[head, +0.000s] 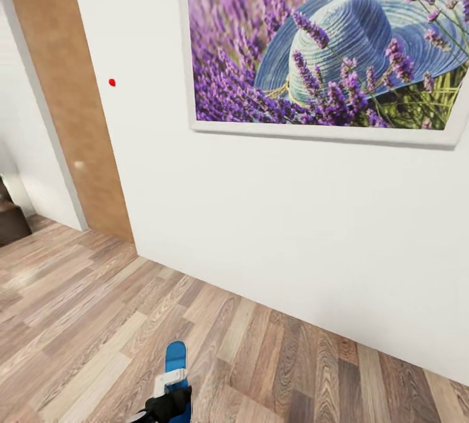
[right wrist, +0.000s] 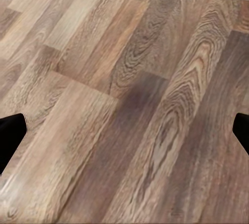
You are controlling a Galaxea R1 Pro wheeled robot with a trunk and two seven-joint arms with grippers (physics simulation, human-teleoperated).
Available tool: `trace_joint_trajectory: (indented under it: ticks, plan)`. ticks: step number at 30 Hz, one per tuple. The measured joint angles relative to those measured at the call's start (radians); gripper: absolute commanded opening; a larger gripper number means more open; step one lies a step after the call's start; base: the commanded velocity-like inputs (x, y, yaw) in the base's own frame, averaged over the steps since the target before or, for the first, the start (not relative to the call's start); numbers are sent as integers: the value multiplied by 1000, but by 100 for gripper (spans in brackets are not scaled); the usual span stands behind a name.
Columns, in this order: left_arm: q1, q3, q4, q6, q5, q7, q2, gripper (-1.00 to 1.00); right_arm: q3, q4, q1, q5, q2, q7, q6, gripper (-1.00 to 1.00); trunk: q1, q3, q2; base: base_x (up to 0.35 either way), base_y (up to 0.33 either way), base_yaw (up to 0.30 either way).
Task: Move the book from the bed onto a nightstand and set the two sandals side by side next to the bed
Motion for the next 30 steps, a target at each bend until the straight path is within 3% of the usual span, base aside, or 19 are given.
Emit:
trace_joint_trajectory:
  ticks: [30]
  plan:
    - [0, -1, 0, 0, 0, 0, 0, -100, 0, 0, 0, 0, 0, 1, 0, 100, 0, 0, 0, 0, 0, 294]
